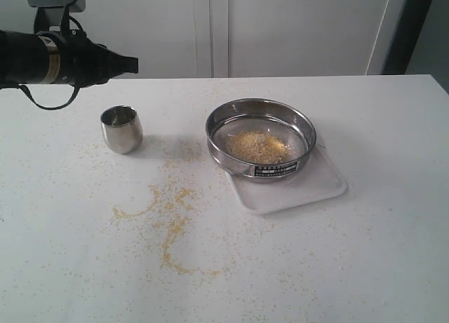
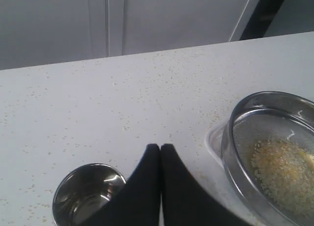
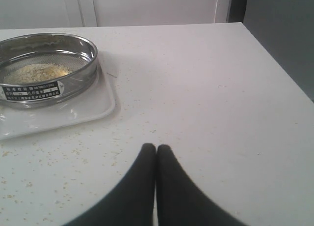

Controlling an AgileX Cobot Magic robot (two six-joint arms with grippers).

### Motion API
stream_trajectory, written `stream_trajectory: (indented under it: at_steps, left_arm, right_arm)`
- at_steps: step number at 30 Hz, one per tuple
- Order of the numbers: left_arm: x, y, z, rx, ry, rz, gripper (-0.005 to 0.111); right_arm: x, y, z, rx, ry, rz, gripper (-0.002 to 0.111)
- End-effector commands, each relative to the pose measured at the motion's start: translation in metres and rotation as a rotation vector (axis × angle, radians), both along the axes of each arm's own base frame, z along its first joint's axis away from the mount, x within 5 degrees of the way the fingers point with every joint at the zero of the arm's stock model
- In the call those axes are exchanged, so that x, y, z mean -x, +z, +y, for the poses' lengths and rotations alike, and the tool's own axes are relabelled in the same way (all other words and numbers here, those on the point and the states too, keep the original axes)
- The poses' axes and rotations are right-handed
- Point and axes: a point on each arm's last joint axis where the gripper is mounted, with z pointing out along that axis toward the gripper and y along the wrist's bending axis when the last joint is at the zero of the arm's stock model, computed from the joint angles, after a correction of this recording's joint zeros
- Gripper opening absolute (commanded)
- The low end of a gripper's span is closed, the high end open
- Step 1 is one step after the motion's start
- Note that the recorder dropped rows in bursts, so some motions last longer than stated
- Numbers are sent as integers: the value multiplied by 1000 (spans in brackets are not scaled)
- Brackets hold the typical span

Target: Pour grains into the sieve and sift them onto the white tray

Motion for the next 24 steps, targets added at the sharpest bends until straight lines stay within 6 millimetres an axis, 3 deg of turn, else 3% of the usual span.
stream_trajectory:
  at_steps: [1,4,8,11,17,24]
  left_arm:
    - [6,14,-1,12,-10,-32,0]
    - [8,18,-1,-54,-53,-82,0]
    - [11,17,1,-279,-160,-231,0]
    - [13,10,8,-310,-97,-233,0]
    - [29,-11,29,-526,91,17,0]
    - [62,-22,32,-607,62,385,0]
  right_arm:
    - [0,0,0,6,-5,-14,0]
    - [0,0,0,6,-5,-14,0]
    - [0,0,0,6,-5,-14,0]
    - [0,0,0,6,-5,-14,0]
    - [0,0,0,6,-5,-14,0]
    - [0,0,0,6,-5,-14,0]
